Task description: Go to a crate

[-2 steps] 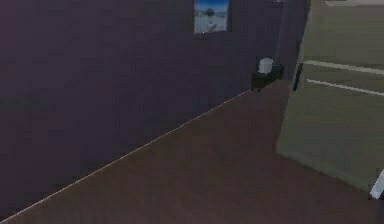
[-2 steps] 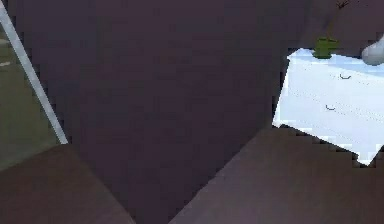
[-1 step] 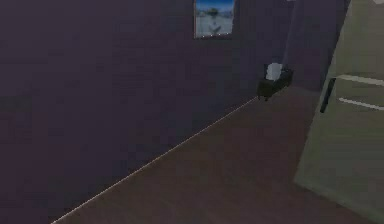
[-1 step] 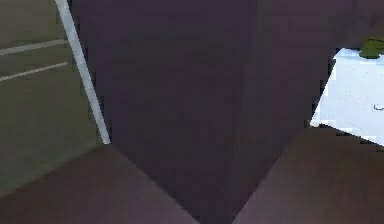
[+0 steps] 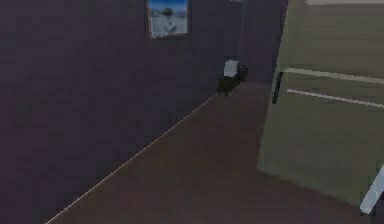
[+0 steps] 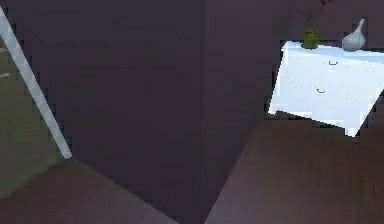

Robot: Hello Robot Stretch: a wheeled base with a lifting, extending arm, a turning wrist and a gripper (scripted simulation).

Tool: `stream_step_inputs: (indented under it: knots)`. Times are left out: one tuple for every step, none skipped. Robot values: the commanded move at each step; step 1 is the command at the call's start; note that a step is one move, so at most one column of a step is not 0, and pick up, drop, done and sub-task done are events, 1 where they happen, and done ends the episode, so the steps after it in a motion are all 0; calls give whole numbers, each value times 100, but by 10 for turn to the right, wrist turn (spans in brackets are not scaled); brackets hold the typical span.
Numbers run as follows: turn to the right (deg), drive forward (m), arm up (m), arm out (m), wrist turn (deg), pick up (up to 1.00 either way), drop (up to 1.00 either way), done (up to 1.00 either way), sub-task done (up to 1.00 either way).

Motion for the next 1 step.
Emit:
stream_step_inputs:
  knots:
    - [0, 100, 0, 0, 0, 0, 0, 0, 0]
